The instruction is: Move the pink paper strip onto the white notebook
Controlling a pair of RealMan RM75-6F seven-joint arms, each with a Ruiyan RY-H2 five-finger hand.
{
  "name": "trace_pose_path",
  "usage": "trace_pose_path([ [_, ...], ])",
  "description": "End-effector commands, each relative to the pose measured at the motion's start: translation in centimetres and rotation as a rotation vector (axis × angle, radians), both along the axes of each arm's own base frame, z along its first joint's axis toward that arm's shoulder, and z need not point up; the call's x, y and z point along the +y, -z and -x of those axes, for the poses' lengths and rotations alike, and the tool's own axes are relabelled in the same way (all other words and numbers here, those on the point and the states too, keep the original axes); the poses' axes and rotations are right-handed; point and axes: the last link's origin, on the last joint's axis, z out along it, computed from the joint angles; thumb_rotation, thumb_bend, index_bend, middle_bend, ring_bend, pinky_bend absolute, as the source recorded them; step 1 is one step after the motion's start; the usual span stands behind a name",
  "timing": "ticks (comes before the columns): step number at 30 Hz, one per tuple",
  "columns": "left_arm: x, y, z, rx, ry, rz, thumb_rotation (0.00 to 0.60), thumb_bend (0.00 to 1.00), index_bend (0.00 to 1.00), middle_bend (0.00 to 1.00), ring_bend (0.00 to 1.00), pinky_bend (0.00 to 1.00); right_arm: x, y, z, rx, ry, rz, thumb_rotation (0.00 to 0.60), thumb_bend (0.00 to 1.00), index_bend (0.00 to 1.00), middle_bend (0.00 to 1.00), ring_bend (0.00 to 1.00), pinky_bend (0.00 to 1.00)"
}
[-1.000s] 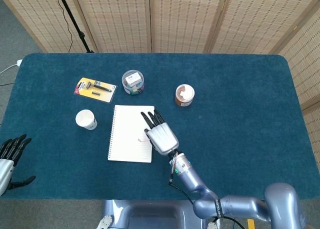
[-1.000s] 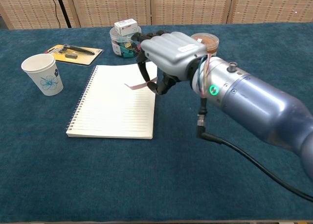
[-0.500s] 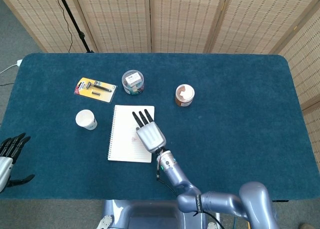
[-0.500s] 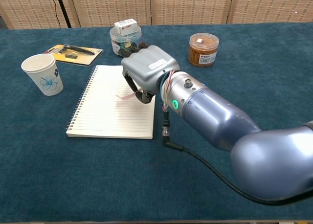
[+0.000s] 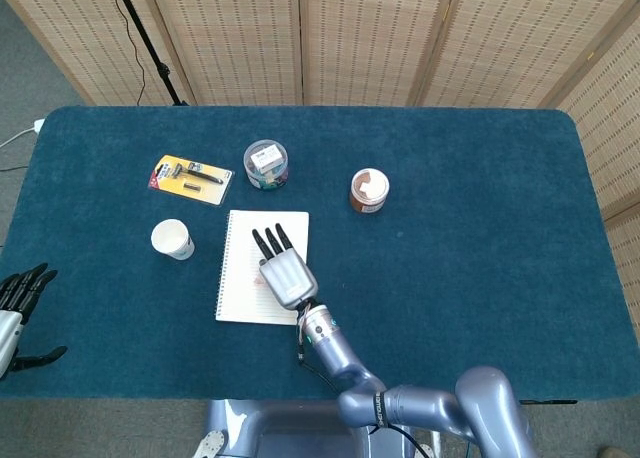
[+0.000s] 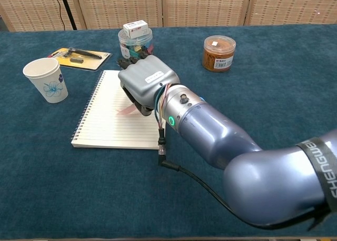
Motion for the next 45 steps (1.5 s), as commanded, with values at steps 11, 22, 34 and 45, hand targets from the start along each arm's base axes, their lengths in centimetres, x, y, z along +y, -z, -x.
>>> trace_pose_path([
  [11,-0.3,0.0,0.0,-0.003,0.01,0.012,0.6,0.0,0.0,0.0,0.0,0.0,1.1,-2.9,0.0,-0.016,-0.059,0.059,0.6,0.59,0.29,0.0,0.0,0.0],
  [22,0.2,-0.3,-0.4,-0.04,0.052,0.025,0.6,0.0,0.0,0.0,0.0,0.0,1.0,-11.2,3.0,-0.159,-0.068,0.154,0.6,0.03,0.16,0.0,0.0,0.0],
  [34,3.9,0.8,-3.6,-0.031,0.187,0.069,0.6,0.0,0.0,0.26,0.23,0.01,0.6,-20.5,12.6,-0.243,0.055,0.189,0.6,0.0,0.03,0.0,0.0,0.0],
  [45,8.1,4.1,-9.1,-0.024,0.315,0.181,0.6,0.0,0.0,0.76,0.77,0.78,3.0,-26.3,22.5,-0.242,0.114,0.183,0.6,0.0,0.03,0.0,0.0,0.0],
])
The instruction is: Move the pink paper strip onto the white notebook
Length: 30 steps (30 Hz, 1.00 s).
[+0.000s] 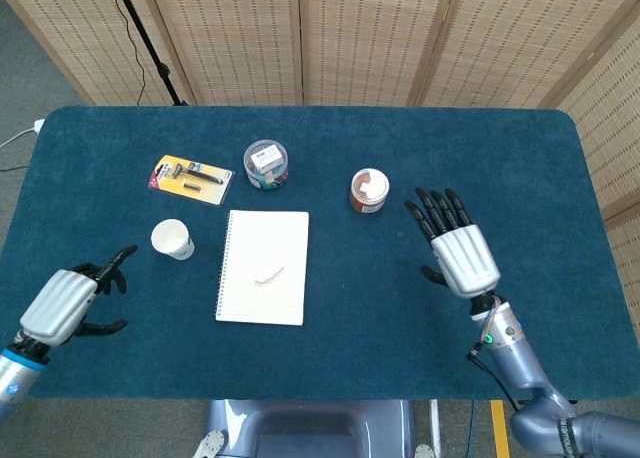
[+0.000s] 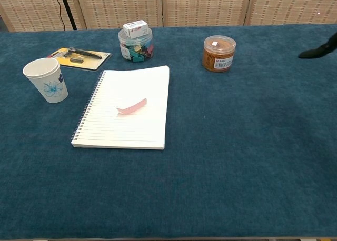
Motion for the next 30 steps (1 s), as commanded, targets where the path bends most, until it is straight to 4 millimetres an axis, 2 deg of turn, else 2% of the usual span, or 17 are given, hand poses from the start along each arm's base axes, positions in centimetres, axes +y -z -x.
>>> trace_pose_path([
  [1,1.5,1.4,-2.1,0.014,0.041,0.027,0.6,0.0,0.0,0.79,0.79,0.81,1.8,-2.6,4.8,0.007,0.043,-0.005,0.6,0.0,0.03,0.0,0.0,0.0],
  [6,2.8,3.1,-3.8,0.053,0.05,0.052,0.6,0.0,0.0,0.88,0.87,0.9,2.8,-4.2,9.2,-0.048,0.16,0.009,0.6,0.0,0.02,0.0,0.0,0.0],
  [7,3.0,3.3,-3.9,0.058,0.05,0.055,0.6,0.0,0.0,0.89,0.88,0.91,2.9,-4.4,9.6,-0.057,0.171,0.01,0.6,0.0,0.02,0.0,0.0,0.0],
  [11,3.9,4.8,-4.9,0.105,0.027,0.115,0.6,0.0,0.0,0.93,0.91,0.94,5.1,-5.4,12.1,-0.144,0.26,0.022,0.6,0.0,0.01,0.0,0.0,0.0],
  [17,4.5,7.5,-6.1,0.123,-0.058,0.271,0.6,0.0,0.0,0.93,0.91,0.94,8.3,-6.1,13.2,-0.25,0.312,0.007,0.6,0.0,0.01,0.0,0.0,0.0],
  [22,4.8,9.4,-6.9,0.113,-0.108,0.359,0.597,0.0,0.0,0.88,0.89,0.94,8.4,-7.0,13.0,-0.258,0.31,-0.001,0.6,0.0,0.03,0.0,0.0,0.0],
  [24,5.2,9.9,-7.1,0.12,-0.119,0.379,0.565,0.0,0.0,0.82,0.84,0.93,8.4,-7.0,13.1,-0.263,0.321,-0.007,0.6,0.0,0.03,0.0,0.0,0.0],
  [27,5.4,10.6,-7.8,0.092,-0.128,0.395,0.493,0.0,0.0,0.65,0.7,0.81,8.3,-7.1,13.2,-0.265,0.328,-0.01,0.6,0.0,0.03,0.0,0.0,0.0],
  [30,5.4,10.8,-8.2,0.092,-0.122,0.387,0.436,0.0,0.0,0.41,0.43,0.48,8.3,-7.1,13.2,-0.268,0.329,-0.013,0.6,0.0,0.03,0.0,0.0,0.0],
])
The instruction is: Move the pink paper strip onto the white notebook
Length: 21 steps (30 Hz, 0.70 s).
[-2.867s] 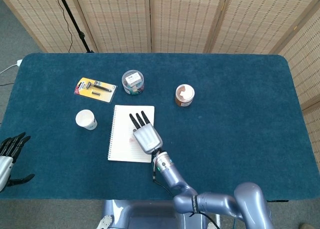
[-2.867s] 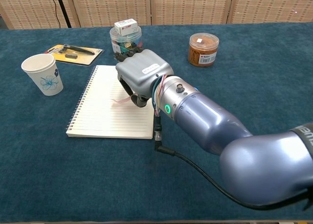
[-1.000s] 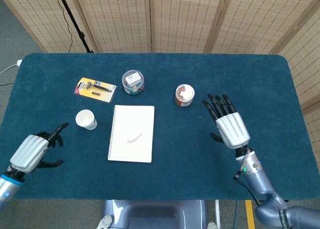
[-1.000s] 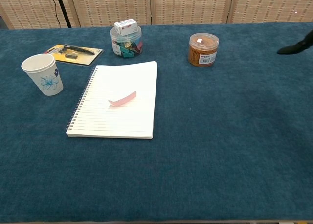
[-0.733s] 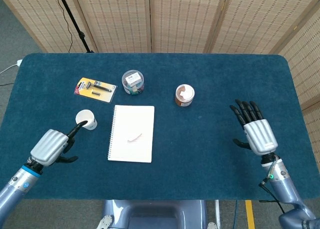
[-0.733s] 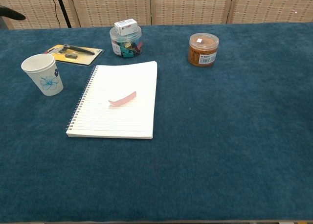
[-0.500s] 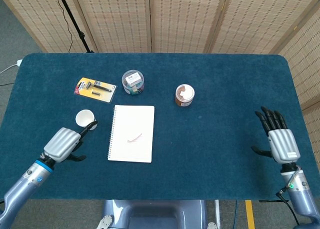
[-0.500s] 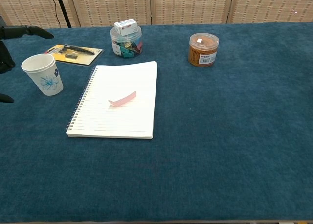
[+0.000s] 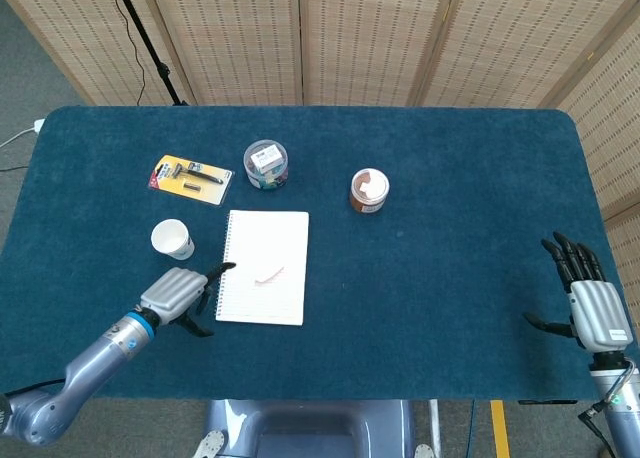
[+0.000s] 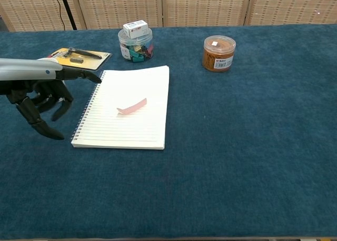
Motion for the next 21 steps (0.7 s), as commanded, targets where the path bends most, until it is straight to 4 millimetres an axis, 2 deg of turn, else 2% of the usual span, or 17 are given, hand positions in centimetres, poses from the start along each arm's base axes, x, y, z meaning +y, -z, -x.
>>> trace_pose_path([
  [1,0.0,0.4,-0.6,0.0,0.011,-0.003,0.429,0.0,0.0,0.35,0.36,0.39,0.0,0.0,0.0,-0.003,0.0,-0.003,0.6,0.0,0.03,0.0,0.0,0.0],
  [4,-0.4,0.4,-1.4,-0.018,0.003,-0.003,0.411,0.0,0.03,0.09,0.07,0.11,0.1,0.1,-0.2,-0.008,-0.004,-0.006,0.6,0.0,0.03,0.0,0.0,0.0],
  [6,-0.4,0.3,-1.8,-0.03,-0.003,-0.009,0.405,0.0,0.06,0.01,0.0,0.02,0.2,0.0,-0.3,-0.01,-0.006,-0.003,0.6,0.0,0.03,0.0,0.0,0.0],
  [7,-0.4,0.2,-1.9,-0.034,-0.005,-0.011,0.403,0.0,0.08,0.0,0.0,0.0,0.2,0.0,-0.3,-0.01,-0.006,-0.003,0.6,0.0,0.03,0.0,0.0,0.0],
  [13,0.3,-0.1,-2.9,-0.054,-0.009,-0.045,0.388,0.0,0.16,0.0,0.0,0.0,0.3,0.0,-0.4,-0.013,-0.004,-0.008,0.6,0.0,0.03,0.0,0.0,0.0],
  [21,1.6,1.9,-3.2,0.005,-0.044,-0.042,0.361,0.0,0.2,0.0,0.0,0.0,0.5,-0.2,-0.5,-0.024,-0.006,-0.007,0.6,0.0,0.03,0.0,0.0,0.0],
])
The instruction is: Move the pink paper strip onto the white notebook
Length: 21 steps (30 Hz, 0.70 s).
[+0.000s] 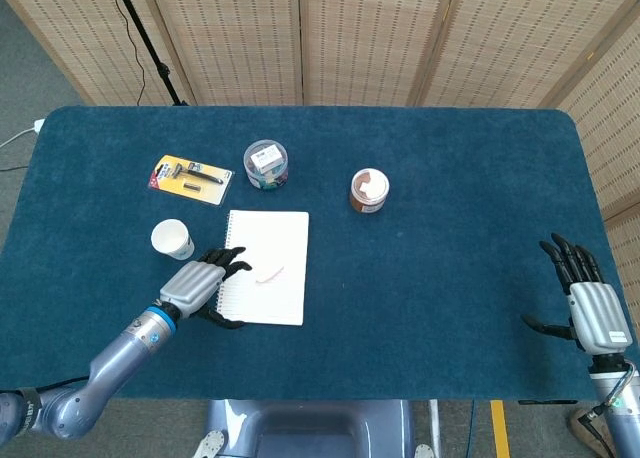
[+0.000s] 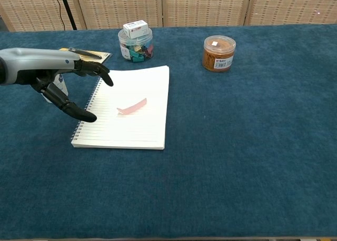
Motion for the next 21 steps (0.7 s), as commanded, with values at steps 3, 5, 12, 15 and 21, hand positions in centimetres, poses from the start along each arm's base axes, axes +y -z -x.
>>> trace_pose_path([
  [3,1.0,1.4,-0.3,0.04,-0.003,-0.02,0.36,0.0,0.2,0.0,0.0,0.0,0.1,-0.1,0.0,-0.008,0.002,0.0,0.6,0.0,0.03,0.0,0.0,0.0],
  [5,1.1,1.7,-0.3,0.048,-0.001,-0.028,0.359,0.0,0.2,0.0,0.0,0.0,0.1,-0.2,0.0,-0.013,0.002,-0.001,0.6,0.0,0.03,0.0,0.0,0.0],
  [12,0.7,3.5,-0.1,0.103,0.024,-0.033,0.359,0.0,0.2,0.0,0.0,0.0,0.1,-0.3,-0.1,-0.028,0.0,-0.008,0.6,0.0,0.03,0.0,0.0,0.0],
  [15,0.7,4.0,-0.3,0.118,0.036,-0.04,0.359,0.0,0.2,0.0,0.0,0.0,0.2,-0.3,-0.2,-0.033,-0.004,-0.012,0.6,0.0,0.03,0.0,0.0,0.0],
  [21,0.2,5.3,-0.6,0.164,0.08,-0.044,0.359,0.0,0.21,0.0,0.0,0.0,0.4,-0.5,-0.3,-0.038,-0.009,-0.009,0.6,0.0,0.03,0.0,0.0,0.0],
])
